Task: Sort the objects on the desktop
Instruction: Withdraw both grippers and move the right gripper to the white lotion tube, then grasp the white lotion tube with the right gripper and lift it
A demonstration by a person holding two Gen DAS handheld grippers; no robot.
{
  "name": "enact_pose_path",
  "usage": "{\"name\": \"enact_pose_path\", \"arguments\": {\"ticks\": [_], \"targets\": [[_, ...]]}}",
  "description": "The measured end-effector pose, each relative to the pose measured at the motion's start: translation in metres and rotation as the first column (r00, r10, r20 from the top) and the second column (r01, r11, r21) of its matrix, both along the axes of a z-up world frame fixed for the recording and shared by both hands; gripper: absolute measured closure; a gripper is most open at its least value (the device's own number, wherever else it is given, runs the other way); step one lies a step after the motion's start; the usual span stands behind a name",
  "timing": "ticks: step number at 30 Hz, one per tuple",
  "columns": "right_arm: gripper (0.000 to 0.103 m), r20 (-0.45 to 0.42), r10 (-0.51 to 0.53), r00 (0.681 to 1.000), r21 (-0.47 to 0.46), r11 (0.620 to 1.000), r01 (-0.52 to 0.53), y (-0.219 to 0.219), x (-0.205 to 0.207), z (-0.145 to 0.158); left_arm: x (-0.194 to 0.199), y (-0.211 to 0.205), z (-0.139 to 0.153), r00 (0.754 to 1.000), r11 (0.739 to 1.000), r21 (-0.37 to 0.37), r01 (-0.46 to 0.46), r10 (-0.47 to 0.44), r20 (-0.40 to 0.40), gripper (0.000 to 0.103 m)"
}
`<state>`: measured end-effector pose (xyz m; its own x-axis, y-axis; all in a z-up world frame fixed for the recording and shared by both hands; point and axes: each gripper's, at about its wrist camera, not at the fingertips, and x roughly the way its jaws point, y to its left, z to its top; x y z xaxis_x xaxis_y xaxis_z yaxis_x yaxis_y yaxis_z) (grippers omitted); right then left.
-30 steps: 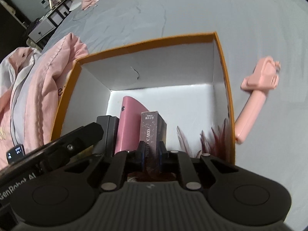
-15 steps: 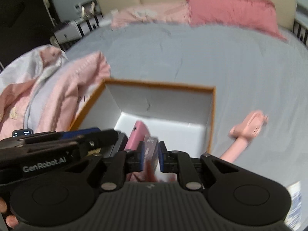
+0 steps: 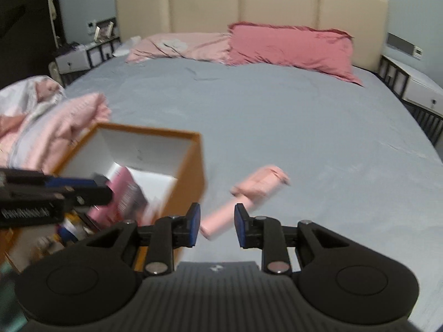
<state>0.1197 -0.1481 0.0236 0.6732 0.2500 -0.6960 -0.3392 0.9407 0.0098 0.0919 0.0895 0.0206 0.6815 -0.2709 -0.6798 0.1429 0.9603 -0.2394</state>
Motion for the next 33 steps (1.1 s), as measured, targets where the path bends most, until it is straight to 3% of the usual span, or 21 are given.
{"name": "enact_pose_path", "arguments": {"ticks": [7,10,15,17,21,25,33], "targets": [[0.073,-0.080,-0.070,0.994,-0.142,0.988,0.058,-0.048,-0.005,-0.039,0.000,-0.025,-0.006,0.998,0.998,0.024,0.051,-0.051,-0.030,0.068],[0.068,-0.126,-0.084,0.988,-0.190,0.980,0.059,-0.066,-0.008,-0.057,0.002,-0.035,-0.008,0.996,0.997,0.028,0.071,-0.069,-0.047,0.068],[0.065,-0.214,-0.123,0.969,-0.171,0.981,0.087,-0.088,-0.003,-0.071,0.004,-0.061,-0.012,0.991,0.991,0.056,0.122,-0.119,-0.059,0.068],[0.061,-0.225,-0.123,0.967,-0.166,0.982,0.087,-0.090,-0.001,-0.073,0.006,-0.070,-0.014,0.989,0.989,0.065,0.136,-0.132,-0.068,0.068],[0.061,-0.262,-0.143,0.954,-0.265,0.962,0.071,-0.084,0.009,-0.086,0.010,-0.083,-0.016,0.987,0.983,0.104,0.151,-0.144,-0.067,0.068],[0.061,-0.332,-0.144,0.932,-0.304,0.952,0.039,-0.081,0.017,-0.105,0.014,-0.095,-0.020,0.985,0.975,0.145,0.166,-0.156,-0.076,0.068],[0.052,-0.333,-0.161,0.929,-0.368,0.929,0.029,-0.077,0.022,-0.117,0.020,-0.105,-0.025,0.981,0.971,0.159,0.179,-0.165,-0.099,0.068]]}}
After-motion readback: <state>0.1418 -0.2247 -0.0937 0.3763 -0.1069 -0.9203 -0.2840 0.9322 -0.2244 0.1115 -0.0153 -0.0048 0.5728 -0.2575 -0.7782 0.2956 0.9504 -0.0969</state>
